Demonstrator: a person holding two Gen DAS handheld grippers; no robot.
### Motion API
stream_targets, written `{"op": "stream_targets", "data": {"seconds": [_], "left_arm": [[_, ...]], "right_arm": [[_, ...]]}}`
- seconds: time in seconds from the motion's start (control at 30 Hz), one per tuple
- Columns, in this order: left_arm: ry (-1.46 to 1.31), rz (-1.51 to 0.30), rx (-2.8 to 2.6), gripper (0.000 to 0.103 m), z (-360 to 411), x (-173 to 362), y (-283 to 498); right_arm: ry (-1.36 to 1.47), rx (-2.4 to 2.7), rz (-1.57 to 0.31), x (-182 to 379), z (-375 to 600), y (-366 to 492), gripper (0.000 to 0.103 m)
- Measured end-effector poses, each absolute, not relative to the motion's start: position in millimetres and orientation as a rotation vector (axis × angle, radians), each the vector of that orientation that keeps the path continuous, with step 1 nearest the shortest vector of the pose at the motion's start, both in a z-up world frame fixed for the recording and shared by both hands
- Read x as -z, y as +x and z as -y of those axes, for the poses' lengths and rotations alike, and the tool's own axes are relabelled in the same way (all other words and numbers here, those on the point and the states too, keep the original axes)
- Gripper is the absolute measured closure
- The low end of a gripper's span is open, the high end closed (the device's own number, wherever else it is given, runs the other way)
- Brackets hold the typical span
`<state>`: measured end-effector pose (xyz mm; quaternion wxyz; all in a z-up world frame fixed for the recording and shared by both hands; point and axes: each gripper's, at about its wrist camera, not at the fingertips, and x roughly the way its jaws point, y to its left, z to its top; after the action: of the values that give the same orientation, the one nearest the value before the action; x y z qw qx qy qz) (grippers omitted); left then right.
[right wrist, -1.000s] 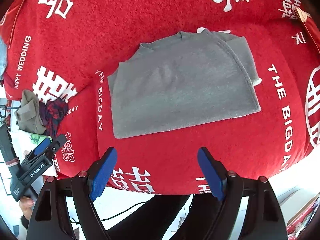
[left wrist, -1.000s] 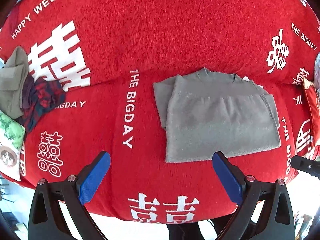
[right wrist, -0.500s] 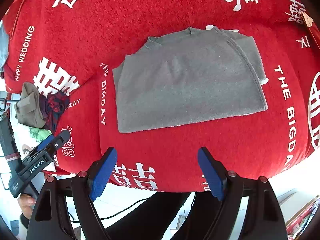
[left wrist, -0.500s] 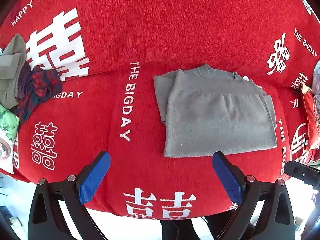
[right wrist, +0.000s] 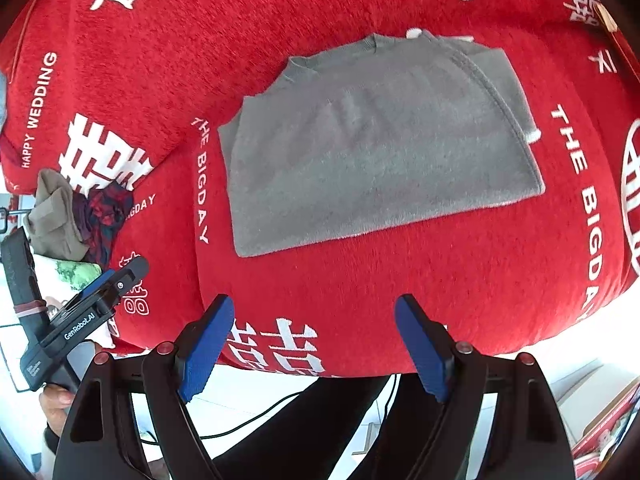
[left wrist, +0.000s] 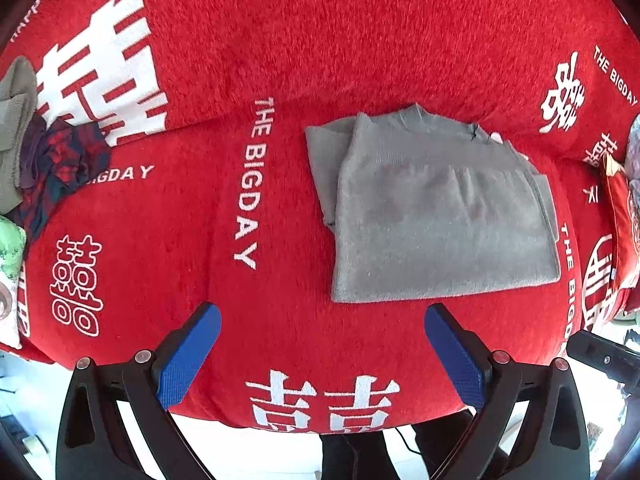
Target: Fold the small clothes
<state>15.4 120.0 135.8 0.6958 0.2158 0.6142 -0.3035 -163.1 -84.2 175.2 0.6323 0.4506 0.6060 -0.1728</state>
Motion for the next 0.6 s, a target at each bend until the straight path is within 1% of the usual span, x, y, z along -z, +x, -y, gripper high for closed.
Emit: {"op": "stream_targets", "data": {"seconds": [0.33, 0.6], "left_arm": [[0.498, -1.417, 0.631, 0.001, -113.5, -102.3, 23.5], [0.499, -1.448, 0.590, 0.001, -100.9, -60.9, 25.0]], "right_arm": [[1.167, 0.386, -1.402, -138.8, 83.4, -169.4, 0.018], [1.227, 0.363, -1.423, -91.5, 88.4, -167.0, 0.018]]}}
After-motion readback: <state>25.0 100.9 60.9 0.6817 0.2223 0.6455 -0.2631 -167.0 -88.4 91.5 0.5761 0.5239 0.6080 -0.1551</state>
